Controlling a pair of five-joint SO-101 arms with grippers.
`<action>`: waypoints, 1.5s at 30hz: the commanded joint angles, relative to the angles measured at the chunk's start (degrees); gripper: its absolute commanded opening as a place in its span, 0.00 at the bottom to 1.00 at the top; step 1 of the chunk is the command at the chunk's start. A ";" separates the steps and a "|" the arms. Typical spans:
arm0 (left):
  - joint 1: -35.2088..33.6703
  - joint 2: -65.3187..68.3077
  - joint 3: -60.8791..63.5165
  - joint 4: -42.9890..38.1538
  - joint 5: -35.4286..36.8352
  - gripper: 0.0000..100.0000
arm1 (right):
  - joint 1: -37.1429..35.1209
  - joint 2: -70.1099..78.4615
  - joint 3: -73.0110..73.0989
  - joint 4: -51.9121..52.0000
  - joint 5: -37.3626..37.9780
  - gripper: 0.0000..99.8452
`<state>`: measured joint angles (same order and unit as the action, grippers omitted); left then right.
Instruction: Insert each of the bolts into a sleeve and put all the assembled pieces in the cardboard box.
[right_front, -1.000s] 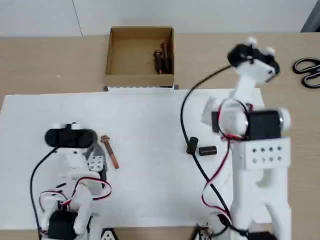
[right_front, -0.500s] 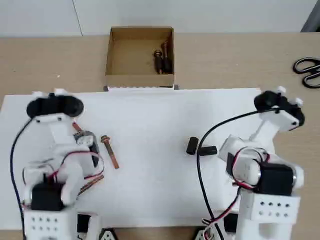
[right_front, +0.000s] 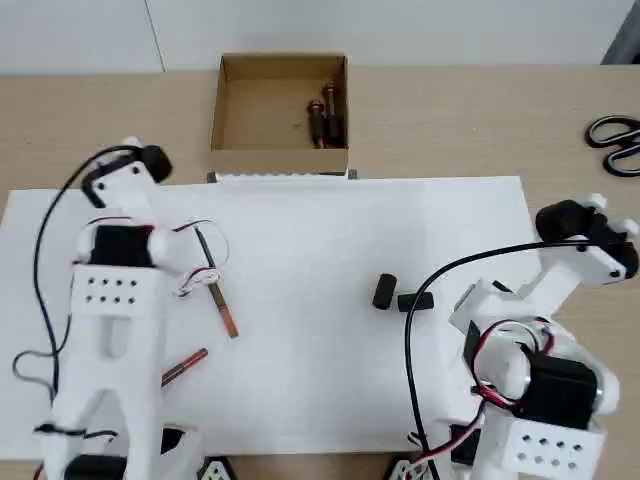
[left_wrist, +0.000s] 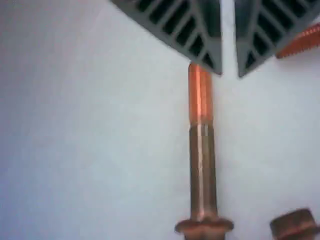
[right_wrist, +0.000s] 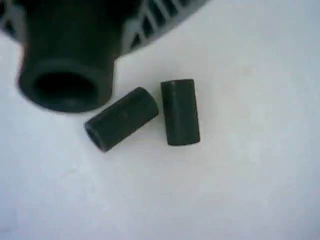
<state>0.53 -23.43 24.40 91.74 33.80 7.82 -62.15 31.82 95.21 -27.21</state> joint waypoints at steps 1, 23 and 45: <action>1.32 4.48 -2.42 2.29 2.73 0.01 | 1.63 -0.75 -0.18 0.04 0.53 0.00; 2.73 19.08 -2.42 -8.70 3.08 0.01 | 4.00 -0.75 -0.18 0.31 0.35 0.00; 1.85 20.31 -2.07 -12.22 2.81 0.15 | 4.00 -0.75 -0.18 0.31 0.26 0.00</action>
<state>3.16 -2.86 24.40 81.10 36.70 11.16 -62.33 31.82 95.21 -27.21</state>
